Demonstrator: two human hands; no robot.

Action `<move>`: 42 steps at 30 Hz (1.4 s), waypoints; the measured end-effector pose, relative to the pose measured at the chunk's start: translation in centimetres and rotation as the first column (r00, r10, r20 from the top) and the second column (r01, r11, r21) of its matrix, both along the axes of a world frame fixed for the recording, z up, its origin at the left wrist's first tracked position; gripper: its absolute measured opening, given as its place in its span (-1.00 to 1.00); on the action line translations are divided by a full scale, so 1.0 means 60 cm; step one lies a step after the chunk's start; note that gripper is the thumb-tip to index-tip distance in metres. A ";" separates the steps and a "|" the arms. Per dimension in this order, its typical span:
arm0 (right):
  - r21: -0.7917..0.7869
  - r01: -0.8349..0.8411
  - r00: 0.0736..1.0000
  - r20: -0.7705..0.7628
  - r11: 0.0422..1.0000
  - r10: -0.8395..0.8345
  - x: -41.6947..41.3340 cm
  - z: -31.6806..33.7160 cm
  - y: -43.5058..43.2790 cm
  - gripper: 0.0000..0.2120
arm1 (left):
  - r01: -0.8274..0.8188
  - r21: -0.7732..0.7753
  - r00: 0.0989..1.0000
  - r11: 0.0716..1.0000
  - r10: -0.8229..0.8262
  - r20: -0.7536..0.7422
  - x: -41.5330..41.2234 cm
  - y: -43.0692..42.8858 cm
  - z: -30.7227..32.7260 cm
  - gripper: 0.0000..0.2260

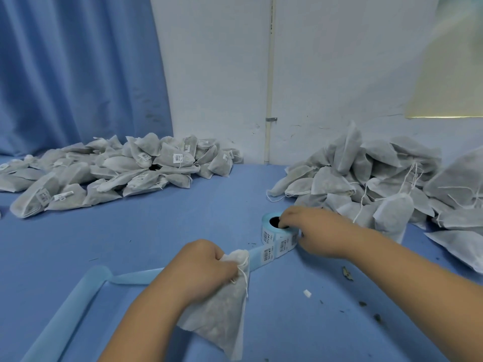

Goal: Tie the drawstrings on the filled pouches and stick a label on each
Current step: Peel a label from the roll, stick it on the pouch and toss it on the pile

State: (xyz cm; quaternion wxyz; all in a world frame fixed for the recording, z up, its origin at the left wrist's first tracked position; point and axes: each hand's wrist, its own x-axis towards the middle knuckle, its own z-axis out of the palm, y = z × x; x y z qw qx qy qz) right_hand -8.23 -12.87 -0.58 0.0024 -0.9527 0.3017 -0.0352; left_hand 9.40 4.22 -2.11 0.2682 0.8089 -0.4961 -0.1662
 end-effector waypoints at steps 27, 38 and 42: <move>0.437 0.086 0.776 0.534 0.895 -0.335 0.036 -0.064 0.106 -0.76 | 0.048 0.005 0.998 0.999 -0.049 0.030 -0.003 0.001 -0.001 -0.62; 0.679 0.069 0.555 0.582 0.731 -0.594 -0.004 -0.048 0.122 -0.73 | 0.035 -0.072 0.998 0.997 -0.038 -0.041 0.001 0.004 0.006 -0.84; 0.616 0.047 0.552 0.640 0.787 -0.534 -0.047 -0.038 0.137 -0.70 | -0.039 -0.245 0.972 0.969 -0.019 -0.233 -0.010 0.004 0.016 -0.79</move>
